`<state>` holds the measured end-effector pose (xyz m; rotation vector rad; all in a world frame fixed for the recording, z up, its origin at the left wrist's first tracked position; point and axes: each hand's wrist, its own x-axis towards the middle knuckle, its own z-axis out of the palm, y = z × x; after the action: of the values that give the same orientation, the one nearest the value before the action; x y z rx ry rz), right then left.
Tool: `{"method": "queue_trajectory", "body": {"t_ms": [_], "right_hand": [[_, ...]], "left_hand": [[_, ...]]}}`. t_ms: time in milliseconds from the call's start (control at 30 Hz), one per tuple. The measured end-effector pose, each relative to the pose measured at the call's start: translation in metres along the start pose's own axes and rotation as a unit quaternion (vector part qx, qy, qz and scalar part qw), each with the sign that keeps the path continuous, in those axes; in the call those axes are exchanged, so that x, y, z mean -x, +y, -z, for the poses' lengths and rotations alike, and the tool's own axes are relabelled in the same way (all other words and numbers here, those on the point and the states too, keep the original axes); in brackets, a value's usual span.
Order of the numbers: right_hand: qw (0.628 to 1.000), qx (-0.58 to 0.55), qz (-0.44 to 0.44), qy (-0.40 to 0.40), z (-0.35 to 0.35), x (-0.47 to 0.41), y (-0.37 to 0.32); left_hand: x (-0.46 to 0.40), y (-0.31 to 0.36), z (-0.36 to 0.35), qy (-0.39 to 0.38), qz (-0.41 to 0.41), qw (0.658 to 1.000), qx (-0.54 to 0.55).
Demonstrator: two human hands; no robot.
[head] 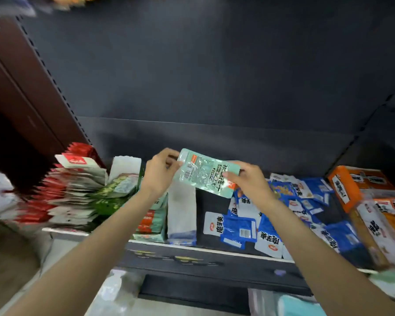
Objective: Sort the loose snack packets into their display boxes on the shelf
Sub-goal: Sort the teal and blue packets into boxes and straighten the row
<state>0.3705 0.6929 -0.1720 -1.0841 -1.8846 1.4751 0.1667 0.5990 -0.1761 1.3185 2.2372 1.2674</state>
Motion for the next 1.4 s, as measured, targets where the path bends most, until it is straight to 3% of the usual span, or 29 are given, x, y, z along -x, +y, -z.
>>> {"method": "queue_trajectory", "body": {"t_ms": [167, 300, 467, 600, 733, 800, 867, 933, 1000, 1233, 1400], "right_hand": [[0.999, -0.034, -0.012, 0.021, -0.067, 0.004, -0.034], [0.995, -0.075, -0.065, 0.000, -0.111, 0.007, -0.052], [0.984, -0.109, -0.135, -0.040, -0.144, 0.005, -0.065], [0.977, -0.137, -0.153, -0.057, -0.156, 0.008, -0.067], [0.981, -0.121, -0.116, -0.100, -0.153, 0.015, -0.067], [0.987, -0.066, -0.090, -0.113, -0.147, 0.020, -0.070], [0.992, 0.083, -0.035, -0.084, -0.143, 0.021, -0.067], [0.967, 0.249, 0.037, -0.022, -0.143, 0.015, -0.056], [0.941, 0.331, 0.069, 0.006, -0.147, 0.008, -0.046], [0.903, 0.424, 0.045, -0.054, -0.160, 0.008, -0.026], [0.934, 0.351, 0.036, -0.053, -0.155, 0.003, -0.020]], "left_hand": [[0.004, -0.031, 0.052, -0.073, -0.063, 0.990, -0.101], [0.012, -0.050, 0.084, -0.162, -0.084, 0.979, -0.093], [0.021, -0.065, 0.105, -0.206, -0.067, 0.975, -0.058], [0.019, -0.075, 0.105, -0.208, -0.120, 0.962, -0.134], [0.020, -0.071, 0.105, -0.150, -0.150, 0.962, -0.172], [0.023, -0.067, 0.109, -0.129, -0.167, 0.960, -0.185], [0.025, -0.066, 0.113, -0.119, -0.183, 0.955, -0.202], [0.023, -0.068, 0.113, -0.132, -0.175, 0.952, -0.215], [0.018, -0.072, 0.108, -0.160, -0.156, 0.946, -0.235], [0.018, -0.085, 0.096, -0.253, -0.142, 0.903, -0.318], [0.028, -0.077, 0.095, -0.227, -0.142, 0.914, -0.304]]}}
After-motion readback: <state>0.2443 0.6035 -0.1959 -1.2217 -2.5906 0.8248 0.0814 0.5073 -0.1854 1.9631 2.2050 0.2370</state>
